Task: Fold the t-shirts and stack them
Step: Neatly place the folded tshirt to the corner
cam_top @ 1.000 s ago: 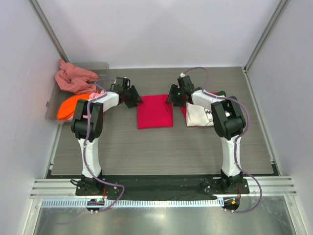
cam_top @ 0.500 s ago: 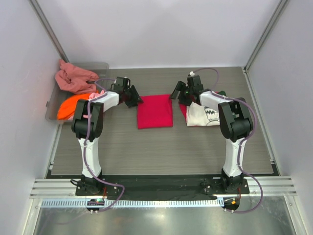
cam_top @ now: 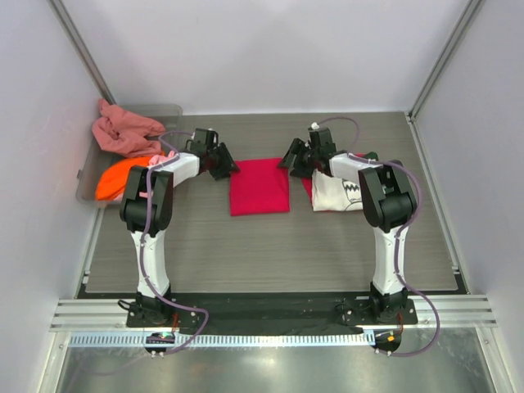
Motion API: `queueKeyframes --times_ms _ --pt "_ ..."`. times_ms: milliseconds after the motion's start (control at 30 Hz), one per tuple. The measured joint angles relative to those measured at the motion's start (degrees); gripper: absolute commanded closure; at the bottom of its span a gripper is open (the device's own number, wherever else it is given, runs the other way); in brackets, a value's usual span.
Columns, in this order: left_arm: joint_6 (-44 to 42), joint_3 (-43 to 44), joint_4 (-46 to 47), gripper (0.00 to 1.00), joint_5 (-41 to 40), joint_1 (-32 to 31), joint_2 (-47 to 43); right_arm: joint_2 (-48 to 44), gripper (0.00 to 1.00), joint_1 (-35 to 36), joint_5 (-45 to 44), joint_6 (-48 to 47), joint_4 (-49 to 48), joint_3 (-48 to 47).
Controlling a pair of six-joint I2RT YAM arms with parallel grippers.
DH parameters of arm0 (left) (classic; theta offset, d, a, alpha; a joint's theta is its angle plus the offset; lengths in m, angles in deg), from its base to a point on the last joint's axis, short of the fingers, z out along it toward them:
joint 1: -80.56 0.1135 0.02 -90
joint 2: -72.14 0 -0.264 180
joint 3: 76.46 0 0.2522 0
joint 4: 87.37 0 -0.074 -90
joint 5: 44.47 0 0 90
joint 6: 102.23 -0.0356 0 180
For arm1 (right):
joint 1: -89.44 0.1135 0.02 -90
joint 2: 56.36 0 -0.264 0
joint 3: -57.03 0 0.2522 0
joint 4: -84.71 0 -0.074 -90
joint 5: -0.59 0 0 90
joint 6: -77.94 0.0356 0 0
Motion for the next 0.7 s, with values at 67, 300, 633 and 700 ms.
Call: queueKeyframes --times_ms 67,300,633,700 --pt "-0.1 0.1 -0.2 0.56 0.0 0.0 0.0 1.0 0.39 0.0 0.5 0.0 0.0 -0.9" --pt "-0.2 0.8 -1.3 0.68 -0.4 0.0 0.4 2.4 0.70 0.5 -0.6 -1.5 1.8 -2.3" --pt "1.3 7.1 -1.9 1.00 0.0 -0.5 5.2 6.9 0.99 1.8 -0.6 -3.3 5.4 -9.4" --pt "1.4 7.0 -1.8 1.00 -0.1 -0.6 5.2 6.5 0.99 2.3 -1.4 -4.2 5.7 -9.3"
